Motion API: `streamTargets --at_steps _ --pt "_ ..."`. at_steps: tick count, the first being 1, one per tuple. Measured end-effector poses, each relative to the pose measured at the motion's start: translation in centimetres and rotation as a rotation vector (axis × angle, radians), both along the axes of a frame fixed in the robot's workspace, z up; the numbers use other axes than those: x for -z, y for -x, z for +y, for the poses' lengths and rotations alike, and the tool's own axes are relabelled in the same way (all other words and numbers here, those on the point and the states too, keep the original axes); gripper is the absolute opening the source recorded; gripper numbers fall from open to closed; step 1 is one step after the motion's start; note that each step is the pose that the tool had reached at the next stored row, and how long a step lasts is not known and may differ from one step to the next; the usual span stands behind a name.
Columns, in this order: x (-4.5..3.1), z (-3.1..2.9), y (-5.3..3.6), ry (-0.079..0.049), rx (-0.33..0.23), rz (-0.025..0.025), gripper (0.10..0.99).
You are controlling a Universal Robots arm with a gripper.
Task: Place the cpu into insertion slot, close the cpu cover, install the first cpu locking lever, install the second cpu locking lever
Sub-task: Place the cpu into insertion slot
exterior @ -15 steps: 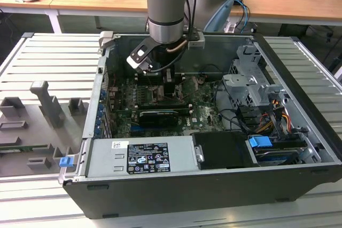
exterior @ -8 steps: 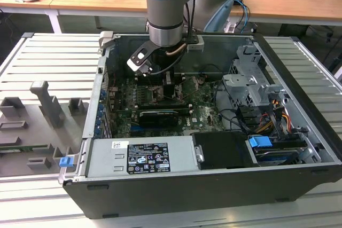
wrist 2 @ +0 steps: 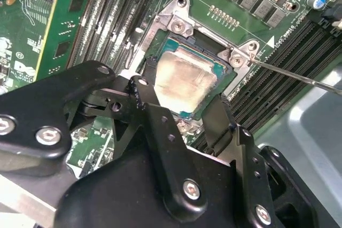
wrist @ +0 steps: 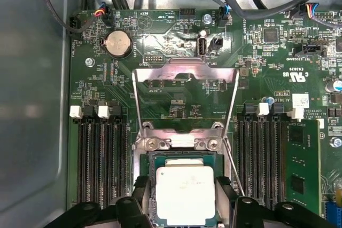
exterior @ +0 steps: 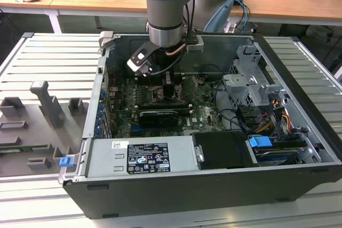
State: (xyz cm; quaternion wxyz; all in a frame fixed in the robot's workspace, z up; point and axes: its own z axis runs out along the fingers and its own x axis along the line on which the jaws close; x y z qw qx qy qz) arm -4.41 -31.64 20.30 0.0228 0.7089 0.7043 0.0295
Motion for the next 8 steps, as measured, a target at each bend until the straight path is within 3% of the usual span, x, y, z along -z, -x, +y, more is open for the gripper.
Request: streamTargets --at_steps 5,8 --pt "-0.04 0.12 0.00 0.000 0.013 0.0001 0.608" --pt "-0.68 0.12 0.00 0.002 0.013 0.0000 0.608"
